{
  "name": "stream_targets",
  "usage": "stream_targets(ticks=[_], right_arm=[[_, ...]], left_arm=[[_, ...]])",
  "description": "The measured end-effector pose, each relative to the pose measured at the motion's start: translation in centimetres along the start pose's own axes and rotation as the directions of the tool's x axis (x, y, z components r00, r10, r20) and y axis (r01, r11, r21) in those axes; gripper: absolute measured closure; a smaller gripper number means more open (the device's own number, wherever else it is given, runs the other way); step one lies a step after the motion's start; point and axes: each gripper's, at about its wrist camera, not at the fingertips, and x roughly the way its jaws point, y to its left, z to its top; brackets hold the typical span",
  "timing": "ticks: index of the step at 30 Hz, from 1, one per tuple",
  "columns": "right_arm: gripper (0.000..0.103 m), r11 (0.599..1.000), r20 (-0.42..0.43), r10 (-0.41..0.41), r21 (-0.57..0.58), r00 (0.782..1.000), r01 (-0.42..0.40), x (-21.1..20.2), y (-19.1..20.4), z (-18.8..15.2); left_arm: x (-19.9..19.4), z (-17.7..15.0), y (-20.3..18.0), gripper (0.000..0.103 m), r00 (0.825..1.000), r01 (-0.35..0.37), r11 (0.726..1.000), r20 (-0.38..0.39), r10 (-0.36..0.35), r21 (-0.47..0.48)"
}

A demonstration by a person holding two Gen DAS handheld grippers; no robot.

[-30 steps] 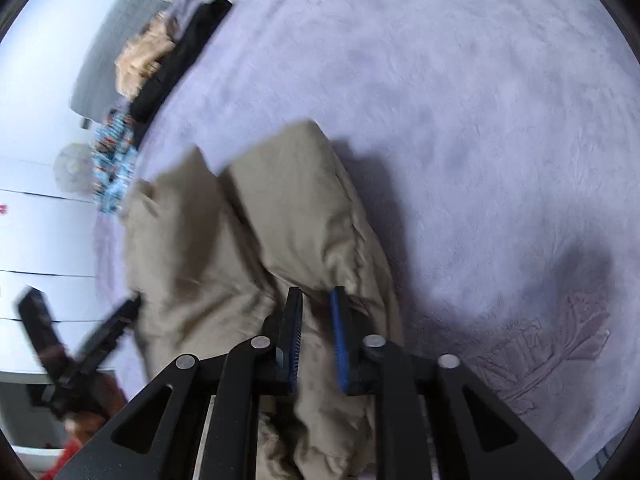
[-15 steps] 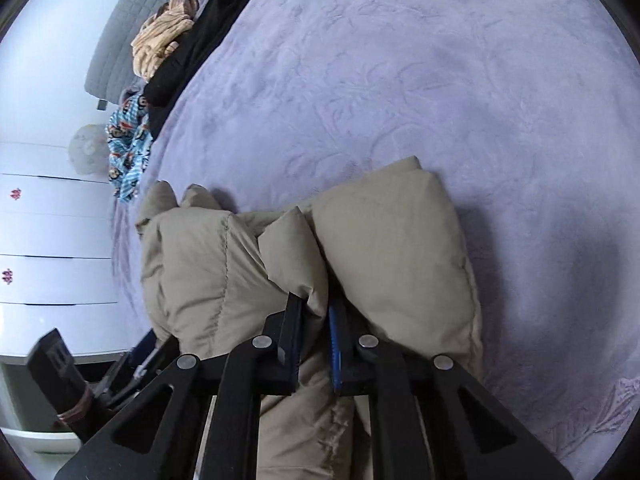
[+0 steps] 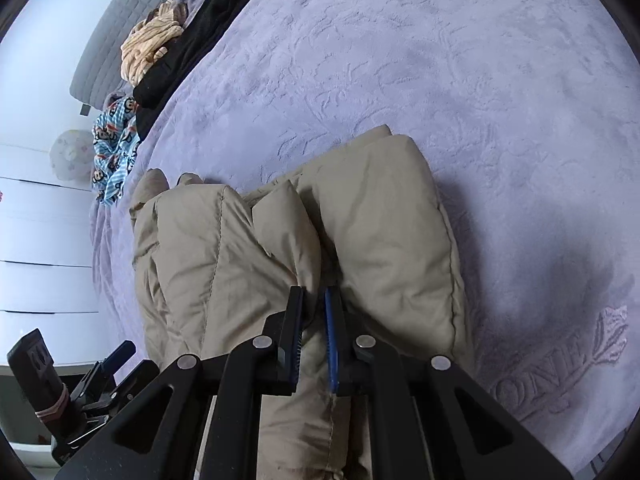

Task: Fold large clothes

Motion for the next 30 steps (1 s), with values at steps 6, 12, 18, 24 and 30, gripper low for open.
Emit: stream_targets(ticks=[6,12,18,24,30], right_arm=[[0.089,1.000,0.026,-0.030,0.010,0.999,0.030,-2.3,0.7,-3.0],[0.073,0.997,0.064,-0.076,0.014,0.995,0.075,-4.7,1.2,-5.9],[0.025,0.991,0.073,-0.130,-0.034,0.989,0.133,-6.2,1.5,-6.6],[0.014,0.987,0.015,-0.128,-0.094,0.992,0.129,-5.6,0.5,-5.1],[0.000,0.992,-0.027,-0.072,-0.105,0.997,0.069,-4.9,-1.4,-2.3]], left_arm=[[-0.6,-1.5,1.1,0.001,1.000,0.011,1.000,-0.019,-0.011,0.027],[-0.9,-2.4,2.0,0.001,0.999,0.036,0.999,-0.025,-0.035,0.037],[-0.9,-2.7,2.1,0.001,0.998,0.039,0.999,-0.039,-0.038,0.023],[-0.6,-2.5,3.5,0.001,0.995,0.075,0.994,-0.063,-0.080,-0.081],[0.5,-2.3,4.6,0.001,0.991,0.091,0.984,-0.082,-0.104,-0.150]])
